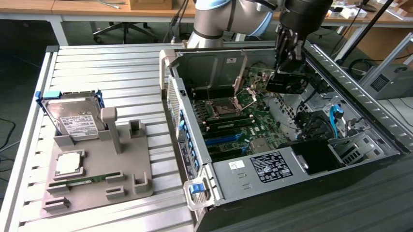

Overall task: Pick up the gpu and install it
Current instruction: 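Insert the gpu into the slot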

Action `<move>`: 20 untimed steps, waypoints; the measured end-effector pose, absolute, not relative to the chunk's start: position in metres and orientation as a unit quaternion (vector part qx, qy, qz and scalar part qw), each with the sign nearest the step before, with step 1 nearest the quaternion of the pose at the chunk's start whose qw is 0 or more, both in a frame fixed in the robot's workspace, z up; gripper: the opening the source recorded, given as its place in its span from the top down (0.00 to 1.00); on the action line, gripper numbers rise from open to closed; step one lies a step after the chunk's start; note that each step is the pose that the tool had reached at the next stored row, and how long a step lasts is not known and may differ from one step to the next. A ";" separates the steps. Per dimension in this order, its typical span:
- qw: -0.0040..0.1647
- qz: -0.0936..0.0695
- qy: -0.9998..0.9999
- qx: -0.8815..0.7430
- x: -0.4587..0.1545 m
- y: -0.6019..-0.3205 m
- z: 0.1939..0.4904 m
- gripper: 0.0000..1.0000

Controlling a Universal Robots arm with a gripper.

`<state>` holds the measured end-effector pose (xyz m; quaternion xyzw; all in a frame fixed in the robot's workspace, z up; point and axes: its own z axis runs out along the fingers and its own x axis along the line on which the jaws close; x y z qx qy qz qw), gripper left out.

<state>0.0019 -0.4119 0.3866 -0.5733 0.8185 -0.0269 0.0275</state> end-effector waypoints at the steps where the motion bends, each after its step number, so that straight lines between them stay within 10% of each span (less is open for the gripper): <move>1: 0.027 -0.027 0.817 -0.576 0.002 -0.412 0.387 0.73; 20: 0.027 -0.028 0.783 -0.621 0.002 -0.412 0.385 0.73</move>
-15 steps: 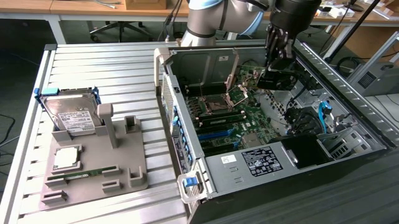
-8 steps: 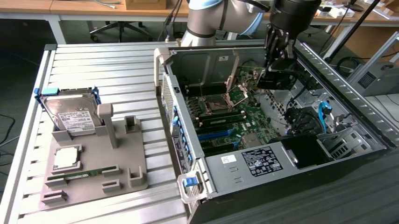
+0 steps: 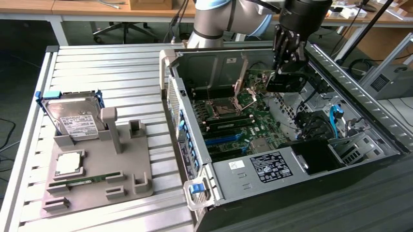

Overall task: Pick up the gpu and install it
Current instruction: 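Insert the gpu into the slot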

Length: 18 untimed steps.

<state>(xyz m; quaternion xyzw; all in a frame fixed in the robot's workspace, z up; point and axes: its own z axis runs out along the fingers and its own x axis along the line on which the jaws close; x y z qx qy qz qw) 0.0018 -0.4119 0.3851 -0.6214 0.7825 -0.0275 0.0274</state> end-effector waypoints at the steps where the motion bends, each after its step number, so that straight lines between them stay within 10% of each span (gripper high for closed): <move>1: 0.027 -0.028 0.781 -0.623 0.002 -0.412 0.385 0.73; 18: 0.027 -0.028 0.753 -0.657 0.002 -0.412 0.384 0.73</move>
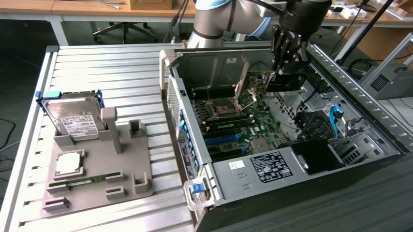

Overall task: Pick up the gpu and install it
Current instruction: 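Insert the gpu into the slot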

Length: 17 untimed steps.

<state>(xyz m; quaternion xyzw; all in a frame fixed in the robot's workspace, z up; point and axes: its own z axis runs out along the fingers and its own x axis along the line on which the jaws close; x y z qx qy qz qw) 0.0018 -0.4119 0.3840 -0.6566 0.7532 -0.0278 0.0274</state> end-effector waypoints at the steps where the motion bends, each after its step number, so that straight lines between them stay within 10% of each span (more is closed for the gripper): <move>1: 0.027 -0.028 0.752 -0.659 0.002 -0.412 0.384 0.73; 17: 0.027 -0.028 0.718 -0.695 0.002 -0.412 0.383 0.73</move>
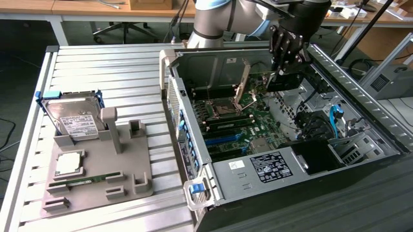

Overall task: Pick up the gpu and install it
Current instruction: 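Insert the gpu into the slot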

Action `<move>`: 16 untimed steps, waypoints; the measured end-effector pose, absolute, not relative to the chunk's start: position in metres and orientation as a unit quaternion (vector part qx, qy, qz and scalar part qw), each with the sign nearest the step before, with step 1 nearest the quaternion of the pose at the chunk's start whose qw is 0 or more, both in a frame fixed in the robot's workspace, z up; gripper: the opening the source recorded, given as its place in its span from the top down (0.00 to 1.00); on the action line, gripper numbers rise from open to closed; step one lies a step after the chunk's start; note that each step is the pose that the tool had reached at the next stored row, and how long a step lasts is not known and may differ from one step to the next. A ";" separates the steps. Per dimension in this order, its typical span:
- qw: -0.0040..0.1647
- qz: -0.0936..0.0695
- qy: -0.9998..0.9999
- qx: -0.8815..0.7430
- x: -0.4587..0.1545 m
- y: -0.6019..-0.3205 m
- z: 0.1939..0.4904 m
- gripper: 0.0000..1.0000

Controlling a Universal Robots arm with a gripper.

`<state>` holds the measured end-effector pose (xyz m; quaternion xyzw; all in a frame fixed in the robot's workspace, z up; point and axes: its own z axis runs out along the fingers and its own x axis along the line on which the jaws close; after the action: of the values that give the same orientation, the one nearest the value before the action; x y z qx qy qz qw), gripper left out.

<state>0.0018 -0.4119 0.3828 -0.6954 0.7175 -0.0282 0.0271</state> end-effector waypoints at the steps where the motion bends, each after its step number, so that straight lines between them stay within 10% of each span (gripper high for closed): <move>1: 0.027 -0.028 0.716 -0.697 0.002 -0.412 0.383 0.73; 16: 0.028 -0.027 0.682 -0.730 0.002 -0.412 0.382 0.73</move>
<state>0.0019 -0.4119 0.3823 -0.7304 0.6818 -0.0275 0.0280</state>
